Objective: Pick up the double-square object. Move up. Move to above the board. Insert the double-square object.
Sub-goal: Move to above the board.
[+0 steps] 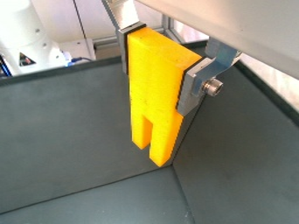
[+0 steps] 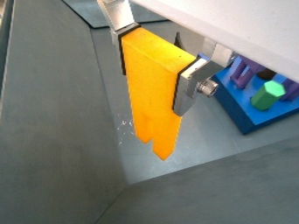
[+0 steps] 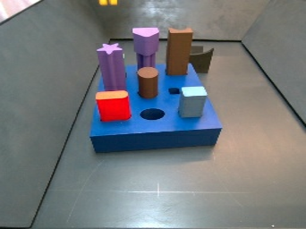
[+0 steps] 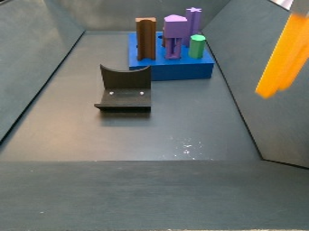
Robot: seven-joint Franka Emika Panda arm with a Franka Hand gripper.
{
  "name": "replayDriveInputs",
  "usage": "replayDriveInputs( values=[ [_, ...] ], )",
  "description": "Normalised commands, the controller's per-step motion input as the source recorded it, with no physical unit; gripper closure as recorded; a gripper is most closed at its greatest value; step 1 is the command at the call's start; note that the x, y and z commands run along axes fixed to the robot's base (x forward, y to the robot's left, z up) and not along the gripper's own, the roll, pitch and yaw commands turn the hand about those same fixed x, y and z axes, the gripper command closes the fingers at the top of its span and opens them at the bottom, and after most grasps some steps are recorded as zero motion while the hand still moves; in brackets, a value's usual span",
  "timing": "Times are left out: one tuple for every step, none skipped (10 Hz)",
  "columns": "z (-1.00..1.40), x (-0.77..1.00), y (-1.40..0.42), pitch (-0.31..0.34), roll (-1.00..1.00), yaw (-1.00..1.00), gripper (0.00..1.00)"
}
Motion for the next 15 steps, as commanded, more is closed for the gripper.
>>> replayDriveInputs(
  values=[
    [0.11,0.34,-1.0,-0.037,0.1,-1.0,1.0],
    [0.1,0.34,-1.0,-0.042,0.1,-1.0,1.0],
    [0.1,0.34,-1.0,-0.053,0.09,-1.0,1.0],
    [0.1,0.34,-1.0,-0.066,0.05,-1.0,1.0],
    [0.1,0.34,-1.0,-0.073,0.02,-1.0,1.0],
    [0.1,0.34,-1.0,-0.061,-0.01,-0.88,1.0],
    [0.1,0.34,-1.0,-0.019,-0.03,-0.54,1.0],
    [0.1,0.34,-1.0,-0.001,-0.04,-0.4,1.0],
    [0.1,0.35,-1.0,0.036,-0.05,-0.19,1.0],
    [0.1,0.36,-1.0,0.051,-0.04,-0.09,1.0],
    [0.1,0.37,-1.0,0.073,-0.01,-0.03,1.0],
    [0.1,0.38,-1.0,0.091,-0.02,-0.01,1.0],
    [0.1,0.38,-1.0,0.101,-0.01,0.0,1.0],
    [0.1,0.39,-1.0,0.111,-0.02,0.0,1.0],
    [0.11,0.4,-1.0,0.113,0.0,0.0,1.0]
  ],
)
